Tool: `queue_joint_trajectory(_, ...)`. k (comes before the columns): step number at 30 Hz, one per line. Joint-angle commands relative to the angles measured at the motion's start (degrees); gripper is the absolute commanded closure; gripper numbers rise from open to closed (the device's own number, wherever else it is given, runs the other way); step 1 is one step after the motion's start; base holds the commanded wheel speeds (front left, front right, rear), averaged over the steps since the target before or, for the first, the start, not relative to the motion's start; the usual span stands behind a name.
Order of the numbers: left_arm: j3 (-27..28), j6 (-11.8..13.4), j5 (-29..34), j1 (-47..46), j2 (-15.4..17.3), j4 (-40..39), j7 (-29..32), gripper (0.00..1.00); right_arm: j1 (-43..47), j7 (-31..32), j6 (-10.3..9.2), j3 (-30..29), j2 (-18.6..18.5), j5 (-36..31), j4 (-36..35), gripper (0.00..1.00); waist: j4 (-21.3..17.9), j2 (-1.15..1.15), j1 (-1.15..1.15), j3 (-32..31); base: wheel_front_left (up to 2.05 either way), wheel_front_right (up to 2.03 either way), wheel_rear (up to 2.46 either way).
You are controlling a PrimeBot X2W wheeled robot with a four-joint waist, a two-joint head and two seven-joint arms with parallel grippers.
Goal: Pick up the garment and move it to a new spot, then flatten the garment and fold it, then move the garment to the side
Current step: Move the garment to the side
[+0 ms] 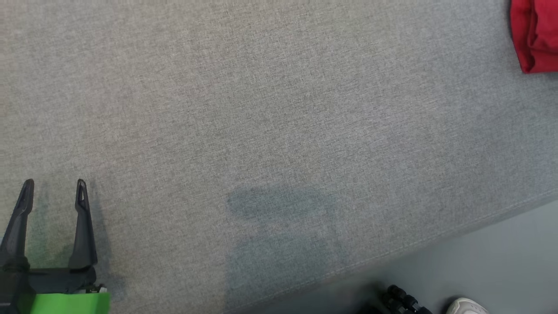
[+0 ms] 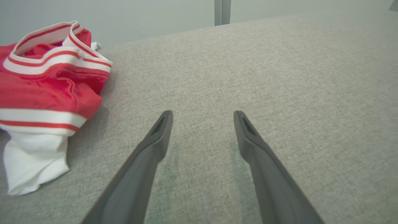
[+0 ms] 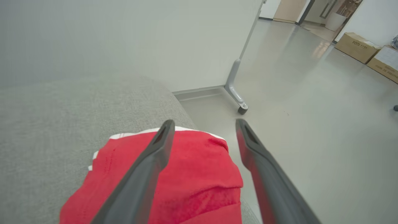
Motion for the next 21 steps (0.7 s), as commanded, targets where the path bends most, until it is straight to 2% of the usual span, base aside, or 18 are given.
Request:
queue_joint_trajectory(1, -0.52, 0.40, -0.41, -1.59, -0.89, 1.23, -1.25, 0.00, 2.65, -0.18, -0.08, -2.48, 0.98, -1.85, -4.25, 0.00, 0.20, 0.53, -0.01, -2.28, 0.00, 0.00, 0.00)
queue_joint_trajectory(3, -0.84, 0.38, -0.71, -2.16, -1.24, 2.04, -1.82, 0.00, 3.85, -0.18, -0.08, -3.50, 1.21, -2.82, -6.60, 0.00, 0.44, 0.53, -0.01, -3.06, 0.00, 0.00, 0.00)
queue_joint_trajectory(7, -2.19, 0.38, -1.95, -4.56, -3.27, 6.38, -4.40, 0.00, 9.93, -0.19, -0.08, -8.34, 2.67, -7.12, -17.40, 0.00, 1.67, 0.53, -0.01, -7.03, 0.00, 0.00, 0.00)
queue_joint_trajectory(11, -2.78, 0.65, -3.02, -5.26, -5.30, 12.17, -6.56, 0.00, 19.52, -0.19, -0.08, -12.07, 6.65, -11.88, -28.73, 0.00, 2.93, 0.53, -0.01, -13.24, 0.00, 0.00, 0.00)
queue_joint_trajectory(16, -2.09, 1.04, -3.31, -5.38, -7.25, 19.16, -8.09, 0.00, 31.80, -0.19, -0.08, -14.48, 11.75, -13.78, -40.76, 0.00, 4.96, 0.53, -0.01, -20.64, 0.00, 0.00, 0.00)
queue_joint_trajectory(21, -1.11, 0.79, -2.89, -5.76, -8.89, 24.56, -8.45, 0.00, 43.37, -0.19, -0.08, -16.37, 16.70, -16.95, -48.39, 0.00, 7.61, 0.53, -0.01, -26.27, 0.00, 0.00, 0.00)
